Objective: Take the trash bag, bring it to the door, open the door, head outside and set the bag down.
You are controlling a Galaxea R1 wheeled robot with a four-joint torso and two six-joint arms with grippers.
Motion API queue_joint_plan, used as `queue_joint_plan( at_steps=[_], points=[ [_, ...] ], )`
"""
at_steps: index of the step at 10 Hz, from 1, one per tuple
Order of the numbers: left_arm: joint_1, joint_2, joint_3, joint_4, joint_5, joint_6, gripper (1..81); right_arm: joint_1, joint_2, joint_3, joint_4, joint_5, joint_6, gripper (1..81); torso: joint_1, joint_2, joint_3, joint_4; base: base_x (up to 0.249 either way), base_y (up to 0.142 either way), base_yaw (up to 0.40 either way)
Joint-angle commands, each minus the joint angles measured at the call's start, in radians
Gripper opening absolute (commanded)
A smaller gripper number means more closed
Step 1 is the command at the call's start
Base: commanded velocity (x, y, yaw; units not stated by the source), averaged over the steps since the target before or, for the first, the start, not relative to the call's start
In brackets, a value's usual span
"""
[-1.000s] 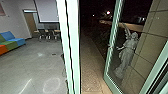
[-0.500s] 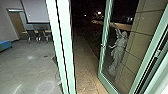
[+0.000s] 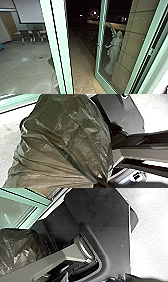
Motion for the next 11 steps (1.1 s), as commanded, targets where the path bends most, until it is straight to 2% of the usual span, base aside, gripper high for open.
queue_joint_plan(
  at_steps=[1, 5, 6, 8, 11],
  points=[
    [-0.04, -0.006, 0.004, 0.005, 0.06, 0.009, 1.0, 0.041, 0.006, 0.005, 0.004, -0.053, -0.003, 81.1, 0.0, 0.0, 0.0, 0.0, 0.0, 0.0, 0.0],
    [-0.04, 0.003, -0.013, 0.003, 0.059, 0.006, 1.0, 0.039, 0.004, 0.005, -0.008, -0.068, -0.01, 81.1, 0.0, 0.0, 0.0, 0.0, 0.0, 0.0, 0.0],
    [-0.042, 0.009, -0.033, 0.002, 0.059, 0.006, 1.0, 0.029, 0.01, 0.005, -0.057, -0.079, -0.056, 81.1, 0.0, 0.0, 0.0, 0.0, 0.0, 0.0, 0.0],
    [-0.043, 0.029, -0.077, 0.002, 0.057, 0.008, 1.0, 0.022, 0.02, -0.014, -0.063, -0.081, -0.059, 81.1, 0.0, 0.0, 0.0, 0.0, 0.0, 0.0, 0.0],
    [-0.044, 0.035, -0.087, 0.0, 0.057, 0.008, 1.0, 0.018, 0.03, -0.029, -0.06, -0.064, -0.058, 81.1, 0.0, 0.0, 0.0, 0.0, 0.0, -0.023, 0.0]
  ],
)
